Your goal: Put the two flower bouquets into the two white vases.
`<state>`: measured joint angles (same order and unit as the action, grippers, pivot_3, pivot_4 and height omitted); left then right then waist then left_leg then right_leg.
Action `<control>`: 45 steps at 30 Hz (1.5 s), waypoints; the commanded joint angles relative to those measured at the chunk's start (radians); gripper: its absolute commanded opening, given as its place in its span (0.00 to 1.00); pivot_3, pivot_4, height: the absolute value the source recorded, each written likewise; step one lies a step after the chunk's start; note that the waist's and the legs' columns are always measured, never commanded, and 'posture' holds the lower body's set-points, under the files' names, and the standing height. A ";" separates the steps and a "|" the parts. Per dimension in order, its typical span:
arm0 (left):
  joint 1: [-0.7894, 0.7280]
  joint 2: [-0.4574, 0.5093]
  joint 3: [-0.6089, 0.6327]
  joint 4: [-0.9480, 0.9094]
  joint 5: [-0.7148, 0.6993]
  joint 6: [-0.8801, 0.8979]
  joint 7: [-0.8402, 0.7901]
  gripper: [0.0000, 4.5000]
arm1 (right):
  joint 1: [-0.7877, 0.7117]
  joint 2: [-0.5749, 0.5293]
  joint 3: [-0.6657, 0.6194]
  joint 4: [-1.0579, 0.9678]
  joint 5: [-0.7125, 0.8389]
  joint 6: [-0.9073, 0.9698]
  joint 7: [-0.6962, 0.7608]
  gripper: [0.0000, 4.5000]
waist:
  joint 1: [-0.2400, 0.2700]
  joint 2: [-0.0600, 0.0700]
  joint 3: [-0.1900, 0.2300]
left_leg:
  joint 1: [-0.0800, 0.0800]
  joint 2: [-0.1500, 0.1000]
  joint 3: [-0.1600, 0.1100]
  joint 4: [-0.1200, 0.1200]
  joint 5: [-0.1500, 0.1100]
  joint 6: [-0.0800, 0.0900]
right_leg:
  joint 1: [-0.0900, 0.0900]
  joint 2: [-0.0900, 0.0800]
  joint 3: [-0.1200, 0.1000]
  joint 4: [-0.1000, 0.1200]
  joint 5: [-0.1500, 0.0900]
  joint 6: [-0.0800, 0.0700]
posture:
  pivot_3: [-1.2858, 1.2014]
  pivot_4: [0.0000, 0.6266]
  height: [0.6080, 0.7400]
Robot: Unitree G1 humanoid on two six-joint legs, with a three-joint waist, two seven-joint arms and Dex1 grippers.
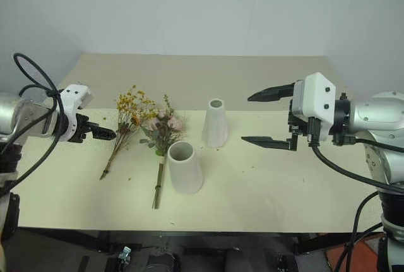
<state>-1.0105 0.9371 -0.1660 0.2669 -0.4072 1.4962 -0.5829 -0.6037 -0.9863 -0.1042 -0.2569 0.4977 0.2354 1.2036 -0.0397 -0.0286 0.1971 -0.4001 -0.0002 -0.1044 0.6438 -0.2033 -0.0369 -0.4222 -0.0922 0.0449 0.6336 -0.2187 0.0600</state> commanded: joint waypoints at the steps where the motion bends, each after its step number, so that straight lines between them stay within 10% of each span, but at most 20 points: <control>1: -0.081 -0.019 -0.035 0.098 0.041 -0.045 -0.030 1.00 | 0.005 0.007 -0.013 0.002 -0.015 -0.040 0.010 0.99 | 0.001 0.000 0.000 | 0.000 0.000 0.000 0.000 0.000 -0.001 | 0.000 0.000 0.000 0.000 0.000 0.000 | 0.52 0.24 1.00; 14: -0.285 -0.155 -0.233 0.592 0.236 -0.307 -0.250 1.00 | 0.060 0.023 -0.037 -0.005 -0.028 -0.043 -0.007 0.99 | -0.006 0.000 0.000 | -0.001 0.000 0.000 0.000 0.001 -0.002 | -0.001 0.000 0.000 0.001 0.001 0.001 | 0.52 0.24 1.00; 32: -0.339 -0.307 -0.144 0.941 0.420 -0.543 -0.295 1.00 | 0.091 0.018 -0.051 -0.023 -0.038 -0.039 -0.023 0.99 | -0.004 0.000 0.000 | -0.003 -0.001 0.000 0.001 0.001 -0.002 | -0.001 -0.001 0.000 0.001 0.001 0.001 | 0.52 0.24 1.00; 45: -0.341 -0.333 -0.066 0.971 0.467 -0.582 -0.273 0.14 | 0.093 0.016 -0.051 -0.017 -0.046 -0.038 -0.023 1.00 | -0.004 0.000 0.000 | -0.003 -0.001 0.000 0.002 0.001 -0.002 | -0.001 -0.001 0.000 0.001 0.001 0.002 | 0.52 0.24 1.00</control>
<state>-1.3271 0.6012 -0.2473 1.2377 0.0480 0.9293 -0.8534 -0.5008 -0.9601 -0.1240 -0.2553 0.4462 0.2082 1.1882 -0.0438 -0.0290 0.1972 -0.4029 -0.0012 -0.1048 0.6454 -0.2020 -0.0388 -0.4233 -0.0927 0.0449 0.6343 -0.2173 0.0616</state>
